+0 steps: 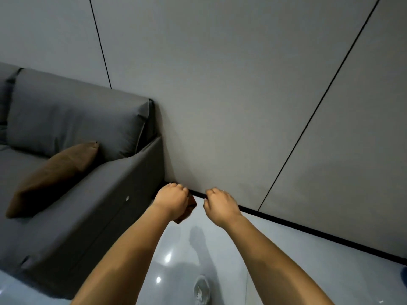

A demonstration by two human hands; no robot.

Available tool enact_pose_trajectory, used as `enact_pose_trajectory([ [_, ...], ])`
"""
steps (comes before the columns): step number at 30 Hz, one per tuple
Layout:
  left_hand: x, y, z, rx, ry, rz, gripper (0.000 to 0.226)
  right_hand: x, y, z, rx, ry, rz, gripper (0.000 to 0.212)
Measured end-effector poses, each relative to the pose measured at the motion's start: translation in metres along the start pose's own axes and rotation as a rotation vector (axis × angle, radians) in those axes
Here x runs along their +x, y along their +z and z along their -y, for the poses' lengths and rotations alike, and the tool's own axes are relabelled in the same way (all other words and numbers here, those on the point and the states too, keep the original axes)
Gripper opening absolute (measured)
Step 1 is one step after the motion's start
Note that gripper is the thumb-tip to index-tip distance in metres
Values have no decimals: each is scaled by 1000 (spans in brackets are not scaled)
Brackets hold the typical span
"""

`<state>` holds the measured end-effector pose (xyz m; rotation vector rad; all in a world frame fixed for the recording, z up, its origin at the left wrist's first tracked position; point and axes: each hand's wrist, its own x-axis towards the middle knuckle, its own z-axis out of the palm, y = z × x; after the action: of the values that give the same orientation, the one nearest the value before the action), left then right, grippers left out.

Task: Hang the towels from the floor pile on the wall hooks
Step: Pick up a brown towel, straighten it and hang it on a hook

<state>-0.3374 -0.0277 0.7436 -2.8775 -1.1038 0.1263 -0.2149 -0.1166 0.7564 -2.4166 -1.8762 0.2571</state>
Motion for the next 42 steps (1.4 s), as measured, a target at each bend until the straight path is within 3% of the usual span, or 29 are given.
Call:
enact_pose_trajectory([
  [8,142,39,37,-62,-46,87,35,157,27,-52,35,-29,21,32],
  [12,196,62,59,-177,-111,31,33,233,49,-70,27,-52,52,30],
  [17,226,147,96,-150,-104,98,27,302,121,-78,65,-80,62,33],
  [22,252,268,120,-122,-147,264,23,336,246,-88,105,-53,104,39],
  [23,260,299,121,-133,-150,238,18,340,281,-93,82,-50,109,39],
  [25,269,361,119,-155,-178,193,25,343,348,-100,24,-59,92,44],
  [28,275,461,109,-175,-201,340,40,351,445,-112,-12,-47,93,56],
  [35,319,659,128,-23,-196,304,47,391,652,-127,7,-82,55,57],
  [39,357,720,140,-54,-237,171,41,447,698,-134,-17,-231,-40,45],
  [42,384,747,160,92,-92,197,48,497,699,-140,26,-133,-84,29],
])
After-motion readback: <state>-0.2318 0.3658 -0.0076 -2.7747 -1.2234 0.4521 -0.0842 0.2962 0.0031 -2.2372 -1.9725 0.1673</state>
